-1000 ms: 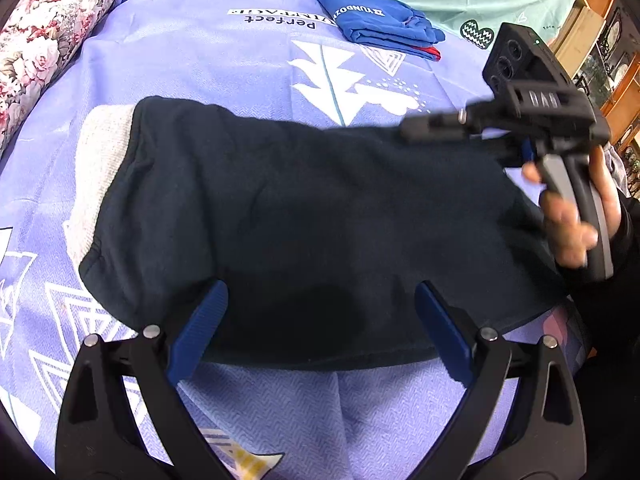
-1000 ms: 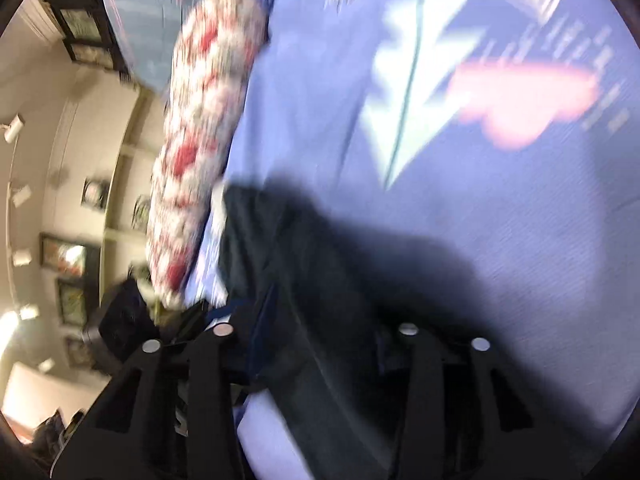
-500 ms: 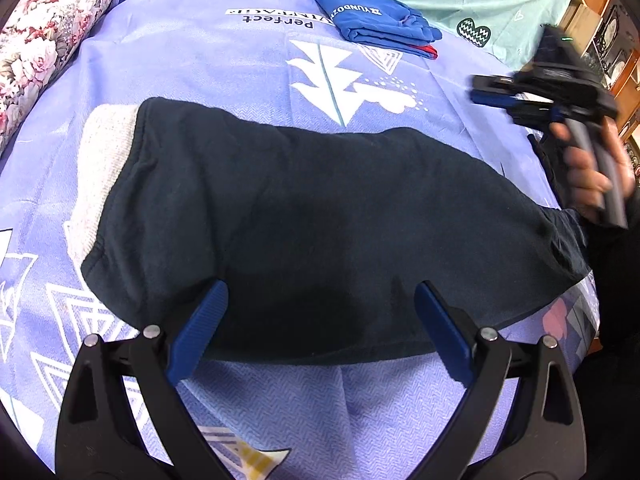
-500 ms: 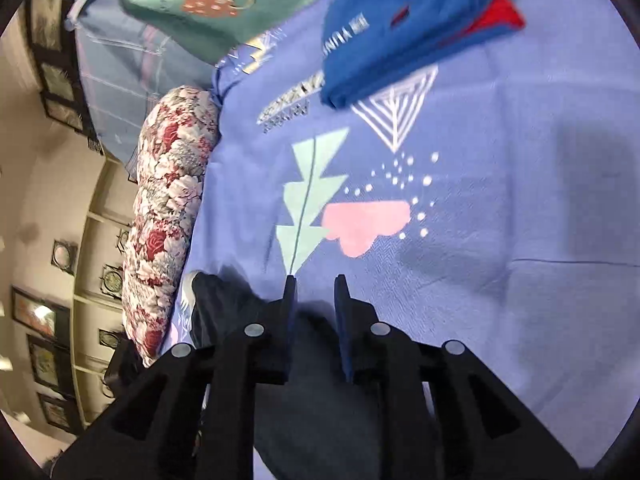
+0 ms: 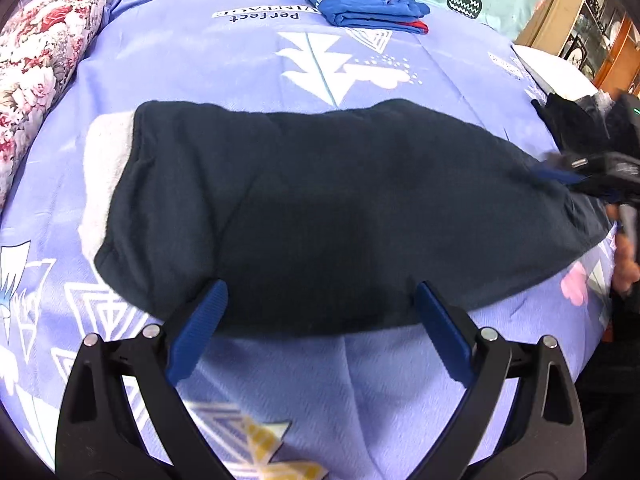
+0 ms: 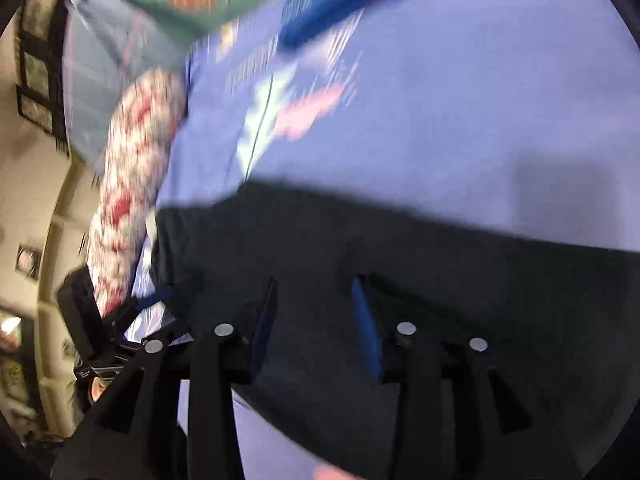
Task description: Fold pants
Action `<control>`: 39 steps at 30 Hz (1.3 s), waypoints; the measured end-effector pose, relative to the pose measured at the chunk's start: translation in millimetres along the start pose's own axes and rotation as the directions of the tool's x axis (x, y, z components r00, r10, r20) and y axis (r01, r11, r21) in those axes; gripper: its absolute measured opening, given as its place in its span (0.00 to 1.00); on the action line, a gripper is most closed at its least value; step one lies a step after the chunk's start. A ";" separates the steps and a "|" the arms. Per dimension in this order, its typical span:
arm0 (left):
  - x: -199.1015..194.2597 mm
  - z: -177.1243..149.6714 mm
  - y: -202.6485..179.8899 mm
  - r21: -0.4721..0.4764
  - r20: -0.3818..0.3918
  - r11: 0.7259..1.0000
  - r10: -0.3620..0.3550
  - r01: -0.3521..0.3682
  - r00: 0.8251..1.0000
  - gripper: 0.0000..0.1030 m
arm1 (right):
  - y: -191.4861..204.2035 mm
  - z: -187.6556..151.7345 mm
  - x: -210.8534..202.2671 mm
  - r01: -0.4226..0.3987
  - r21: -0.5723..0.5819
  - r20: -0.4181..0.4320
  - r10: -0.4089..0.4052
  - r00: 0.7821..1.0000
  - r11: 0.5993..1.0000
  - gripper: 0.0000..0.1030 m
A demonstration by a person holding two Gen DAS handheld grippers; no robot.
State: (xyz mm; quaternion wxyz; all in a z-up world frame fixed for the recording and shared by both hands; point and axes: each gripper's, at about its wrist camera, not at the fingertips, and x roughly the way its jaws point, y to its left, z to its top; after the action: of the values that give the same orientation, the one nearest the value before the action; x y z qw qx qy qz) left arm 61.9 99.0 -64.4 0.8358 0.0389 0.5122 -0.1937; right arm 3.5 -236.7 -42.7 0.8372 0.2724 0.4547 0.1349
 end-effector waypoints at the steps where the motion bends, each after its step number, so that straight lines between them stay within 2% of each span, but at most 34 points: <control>1: -1.2 -0.8 -0.2 0.001 -0.003 1.000 0.002 -0.002 1.000 0.93 | -14.0 -7.6 -24.3 0.030 0.027 0.062 -0.032 0.998 0.999 0.59; 3: -6.5 -2.4 0.5 -0.012 -0.001 1.000 -0.001 0.001 1.000 0.93 | -49.2 -25.8 -80.1 0.131 0.133 0.167 -0.152 0.974 0.982 0.82; 6: -17.2 0.3 -0.9 -0.059 0.029 0.997 -0.044 0.046 0.999 0.93 | -95.2 -61.7 -149.6 0.213 0.289 0.242 -0.287 0.927 0.933 0.85; 7: -20.8 2.1 -3.7 -0.065 0.043 0.996 -0.064 0.067 0.997 0.93 | -104.2 -69.9 -161.4 0.217 0.323 0.244 -0.303 0.921 0.921 0.86; 9: -25.8 7.7 -18.0 -0.054 0.074 0.993 -0.096 0.100 0.993 0.93 | -130.7 -84.9 -179.7 0.146 0.411 0.235 -0.260 0.937 0.900 0.94; 14: -23.6 13.6 -66.5 0.032 0.075 0.989 -0.146 0.144 0.986 0.93 | -166.4 -88.1 -173.7 0.104 0.514 0.164 -0.217 0.962 0.852 0.95; 16: -26.0 10.4 -77.1 0.048 0.077 0.987 -0.158 0.154 0.984 0.93 | -164.4 -84.9 -161.8 0.091 0.517 0.151 -0.196 0.969 0.851 0.95; 19: -27.5 5.4 -78.7 0.038 0.084 0.987 -0.160 0.157 0.984 0.93 | -165.9 -82.0 -148.4 0.125 0.526 0.118 -0.218 0.969 0.841 0.95; 24: -28.5 -2.6 -60.8 -0.032 0.086 0.988 -0.149 0.153 0.985 0.93 | -165.2 -76.1 -142.7 0.144 0.543 0.121 -0.247 0.961 0.827 0.99; 27: -25.4 -5.5 -54.4 -0.060 0.082 0.985 -0.157 0.163 0.984 0.93 | -161.5 -76.2 -134.4 0.106 0.564 0.135 -0.218 0.967 0.819 0.99; 30: -23.0 -7.1 -55.4 -0.057 0.079 0.984 -0.167 0.171 0.983 0.93 | -150.1 -79.3 -122.4 -0.002 0.555 0.153 -0.099 0.983 0.832 0.99; 32: -21.9 -7.4 -56.3 -0.056 0.076 0.982 -0.173 0.178 0.982 0.93 | -145.2 -78.2 -120.7 0.032 0.542 0.156 -0.138 0.978 0.840 0.99; 35: -20.7 -9.0 -55.9 -0.056 0.075 0.981 -0.181 0.186 0.981 0.93 | -155.6 -78.3 -132.8 0.118 0.566 0.195 -0.271 0.943 0.816 0.91; 36: -20.6 -9.9 -55.0 -0.058 0.074 0.981 -0.183 0.187 0.980 0.93 | -160.3 -79.6 -137.3 0.126 0.575 0.205 -0.292 0.934 0.808 0.89; 39: -19.5 -11.5 -50.3 -0.069 0.073 0.980 -0.183 0.188 0.980 0.93 | -165.3 -77.6 -138.1 0.127 0.560 0.204 -0.285 0.937 0.819 0.89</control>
State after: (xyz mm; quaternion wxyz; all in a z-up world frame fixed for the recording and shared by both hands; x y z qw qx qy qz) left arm 26.1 61.2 -46.1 0.8314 -0.0472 0.4927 -0.2525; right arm -140.9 -411.0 -77.4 0.7918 0.4611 0.3789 -0.1299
